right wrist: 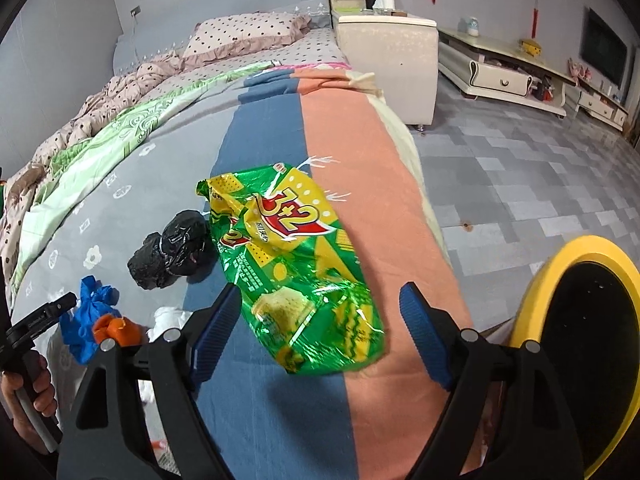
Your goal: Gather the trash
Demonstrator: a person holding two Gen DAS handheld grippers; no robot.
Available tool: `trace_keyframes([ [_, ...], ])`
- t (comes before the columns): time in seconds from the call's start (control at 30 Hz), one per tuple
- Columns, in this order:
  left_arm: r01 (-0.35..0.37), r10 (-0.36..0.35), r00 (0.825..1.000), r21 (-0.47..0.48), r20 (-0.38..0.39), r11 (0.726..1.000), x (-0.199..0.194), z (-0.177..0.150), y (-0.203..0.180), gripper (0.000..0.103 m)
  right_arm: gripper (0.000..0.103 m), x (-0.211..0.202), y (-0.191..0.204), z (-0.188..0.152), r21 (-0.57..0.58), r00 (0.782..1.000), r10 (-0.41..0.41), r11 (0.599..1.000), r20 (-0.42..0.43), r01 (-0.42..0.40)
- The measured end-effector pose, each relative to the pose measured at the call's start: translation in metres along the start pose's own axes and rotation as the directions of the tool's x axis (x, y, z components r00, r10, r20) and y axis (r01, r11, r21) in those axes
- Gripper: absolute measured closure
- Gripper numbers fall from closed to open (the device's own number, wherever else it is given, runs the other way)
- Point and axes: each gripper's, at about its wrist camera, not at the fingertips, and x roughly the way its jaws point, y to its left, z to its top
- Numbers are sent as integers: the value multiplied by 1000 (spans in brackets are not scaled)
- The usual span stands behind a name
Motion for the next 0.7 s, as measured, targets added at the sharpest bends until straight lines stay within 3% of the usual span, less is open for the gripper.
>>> trace_keyframes([
  [0.17,19,-19,1000,35,15,999,2,-3,-7,39,25,22,4,5,-5,1000,-29,1000,4,29],
  [0.23,52,-53,999,42,10,998,2,-4,-10,58,25,32,5,5,-13,999,-38,999,-6,38],
  [0.37,73,-74,997,46,28,996,3,-8,-12,64,31,55,5,2,9,997,23,1000,-75,-23],
  [0.43,101,-102,994,25,30,995,3,-8,-8,66,41,59,5,3,5,997,24,1000,-77,-23],
  [0.47,110,-111,993,18,29,994,3,-8,-6,67,55,60,6,4,0,997,20,1000,-74,-20],
  [0.7,130,-130,991,11,29,991,0,-6,-4,72,70,57,5,4,-15,998,24,1000,-56,-24],
])
